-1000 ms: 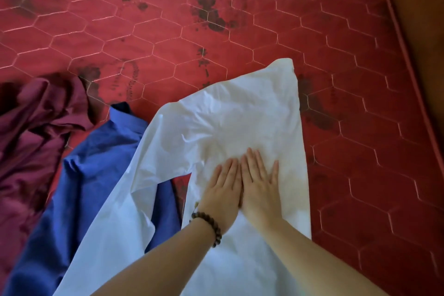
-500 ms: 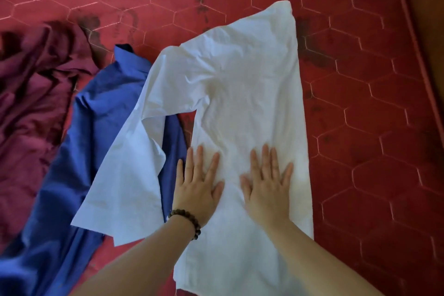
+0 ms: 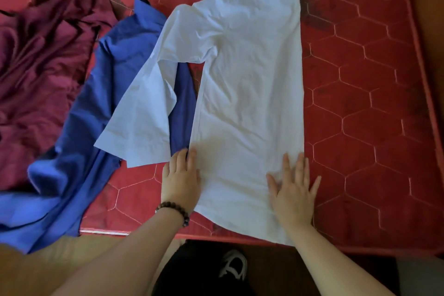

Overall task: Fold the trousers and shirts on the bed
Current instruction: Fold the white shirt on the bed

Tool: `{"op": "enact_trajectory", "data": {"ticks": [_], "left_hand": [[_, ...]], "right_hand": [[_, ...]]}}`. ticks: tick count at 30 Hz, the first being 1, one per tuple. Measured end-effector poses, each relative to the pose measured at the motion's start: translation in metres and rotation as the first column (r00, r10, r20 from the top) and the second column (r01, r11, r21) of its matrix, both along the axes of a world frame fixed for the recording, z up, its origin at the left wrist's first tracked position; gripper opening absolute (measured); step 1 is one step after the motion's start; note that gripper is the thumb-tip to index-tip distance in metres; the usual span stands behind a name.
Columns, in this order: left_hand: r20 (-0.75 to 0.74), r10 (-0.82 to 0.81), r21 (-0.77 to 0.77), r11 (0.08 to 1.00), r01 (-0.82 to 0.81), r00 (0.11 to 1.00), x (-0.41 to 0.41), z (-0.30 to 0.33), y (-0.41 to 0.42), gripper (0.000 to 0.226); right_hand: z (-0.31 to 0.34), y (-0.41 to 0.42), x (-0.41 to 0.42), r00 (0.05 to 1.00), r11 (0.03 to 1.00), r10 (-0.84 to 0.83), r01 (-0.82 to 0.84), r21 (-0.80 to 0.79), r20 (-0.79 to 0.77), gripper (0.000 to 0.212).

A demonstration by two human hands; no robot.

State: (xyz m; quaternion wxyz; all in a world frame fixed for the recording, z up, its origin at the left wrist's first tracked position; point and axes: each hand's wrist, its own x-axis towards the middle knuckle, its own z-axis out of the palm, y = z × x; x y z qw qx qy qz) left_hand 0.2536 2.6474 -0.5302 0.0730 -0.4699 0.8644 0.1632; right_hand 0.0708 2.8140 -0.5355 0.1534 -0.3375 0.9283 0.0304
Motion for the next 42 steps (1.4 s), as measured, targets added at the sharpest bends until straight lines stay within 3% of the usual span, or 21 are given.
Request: {"op": "enact_trajectory", "data": {"ticks": [5, 8, 10, 13, 15, 18, 20, 23, 26, 29, 32, 36, 42], "left_hand": [[-0.116, 0.280, 0.310, 0.922, -0.233, 0.953, 0.007, 0.019, 0.010, 0.059], [-0.203, 0.294, 0.460, 0.871, -0.174, 0.934, 0.013, 0.027, 0.008, 0.060], [-0.220, 0.287, 0.483, 0.862, -0.152, 0.932, 0.018, 0.029, 0.004, 0.059], [-0.022, 0.217, 0.375, 0.906, -0.193, 0.976, 0.024, 0.027, 0.003, 0.053], [0.109, 0.248, 0.179, 0.948, -0.264, 0.963, 0.025, 0.025, 0.006, 0.045], [0.007, 0.192, -0.052, 0.980, -0.192, 0.981, 0.017, 0.023, 0.012, 0.047], [-0.044, -0.025, -0.041, 0.999, 0.023, 0.999, 0.003, 0.019, 0.015, 0.064], [0.060, -0.350, 0.074, 0.936, 0.345, 0.935, -0.015, 0.009, 0.022, 0.070], [0.181, -0.337, 0.142, 0.938, 0.315, 0.924, -0.020, 0.004, 0.025, 0.060], [0.226, -0.260, -0.012, 0.963, 0.270, 0.939, -0.029, 0.019, 0.023, 0.042], [0.165, -0.242, -0.082, 0.963, 0.258, 0.956, -0.048, 0.029, 0.008, 0.027], [0.027, -0.343, 0.041, 0.939, 0.342, 0.939, -0.093, 0.021, -0.030, 0.053], [0.056, -0.476, 0.042, 0.880, 0.474, 0.878, -0.146, -0.005, -0.092, 0.059]], "right_hand": [[0.022, 0.010, 0.027, 0.970, 0.958, -0.243, 0.244, -0.152, 0.026, 0.063], [0.028, 0.015, 0.033, 0.958, 0.947, -0.238, 0.266, -0.180, 0.161, 0.052], [0.028, 0.020, 0.032, 0.960, 0.939, -0.238, 0.266, -0.218, 0.149, 0.045], [0.027, 0.027, 0.029, 0.976, 0.956, -0.200, 0.213, -0.202, 0.086, 0.038], [0.023, 0.032, 0.027, 0.984, 0.966, -0.179, 0.177, -0.187, 0.004, 0.042], [0.022, 0.030, 0.024, 0.985, 0.965, -0.108, 0.072, -0.251, -0.134, 0.051], [0.023, 0.018, 0.027, 0.992, 0.970, 0.026, -0.054, -0.236, -0.121, 0.055], [0.022, -0.004, 0.036, 0.973, 0.970, 0.226, -0.221, -0.103, 0.037, 0.060], [0.022, -0.014, 0.042, 0.942, 0.954, 0.301, -0.299, -0.038, 0.150, 0.055], [0.033, -0.022, 0.042, 0.931, 0.929, 0.345, -0.320, -0.188, 0.118, 0.040], [0.036, -0.041, 0.030, 0.942, 0.905, 0.331, -0.303, -0.298, 0.048, 0.020], [0.029, -0.093, -0.005, 0.953, 0.917, 0.300, -0.277, -0.287, 0.039, 0.044], [0.007, -0.162, -0.051, 0.964, 0.953, 0.256, -0.242, -0.181, 0.063, 0.054]]}}
